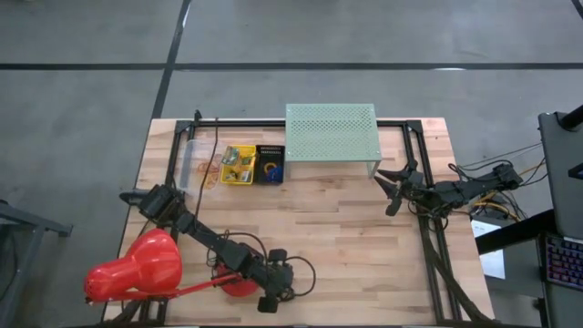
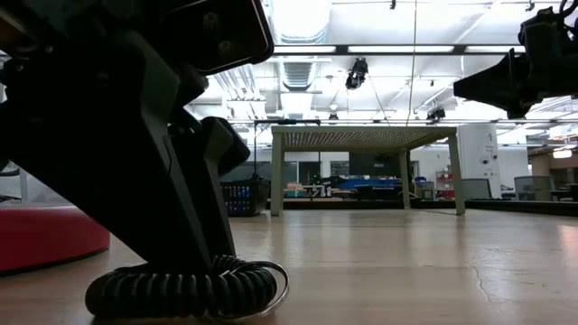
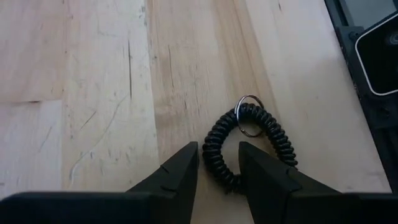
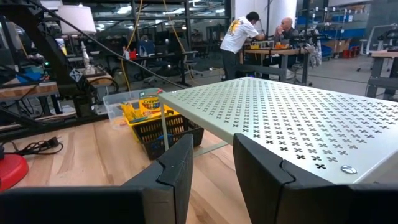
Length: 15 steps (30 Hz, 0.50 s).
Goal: Pick & Place Office Desk Supplies
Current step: Put the black spring rubber band into the black bin
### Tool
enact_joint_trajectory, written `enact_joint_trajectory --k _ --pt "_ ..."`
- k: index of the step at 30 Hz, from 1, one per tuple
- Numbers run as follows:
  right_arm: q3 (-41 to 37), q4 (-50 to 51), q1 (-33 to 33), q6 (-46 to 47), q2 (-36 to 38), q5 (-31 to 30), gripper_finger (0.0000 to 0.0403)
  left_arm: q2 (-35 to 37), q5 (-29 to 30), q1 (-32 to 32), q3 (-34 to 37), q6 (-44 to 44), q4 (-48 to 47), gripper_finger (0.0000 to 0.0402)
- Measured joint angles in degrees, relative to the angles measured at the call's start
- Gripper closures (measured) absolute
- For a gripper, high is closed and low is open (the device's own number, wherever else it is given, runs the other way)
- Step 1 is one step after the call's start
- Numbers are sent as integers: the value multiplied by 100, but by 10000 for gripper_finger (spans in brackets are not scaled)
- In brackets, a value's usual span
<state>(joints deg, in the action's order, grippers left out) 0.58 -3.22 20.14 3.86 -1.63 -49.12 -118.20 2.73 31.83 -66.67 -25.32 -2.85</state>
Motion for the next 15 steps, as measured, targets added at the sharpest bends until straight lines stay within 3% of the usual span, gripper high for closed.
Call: enact_joint_trajectory --k 8,15 --pt "0 0 -2 0 0 0 289 8 72 0 9 24 -40 294" --pt "0 0 -1 0 0 -1 289 10 139 -2 15 39 -73 345"
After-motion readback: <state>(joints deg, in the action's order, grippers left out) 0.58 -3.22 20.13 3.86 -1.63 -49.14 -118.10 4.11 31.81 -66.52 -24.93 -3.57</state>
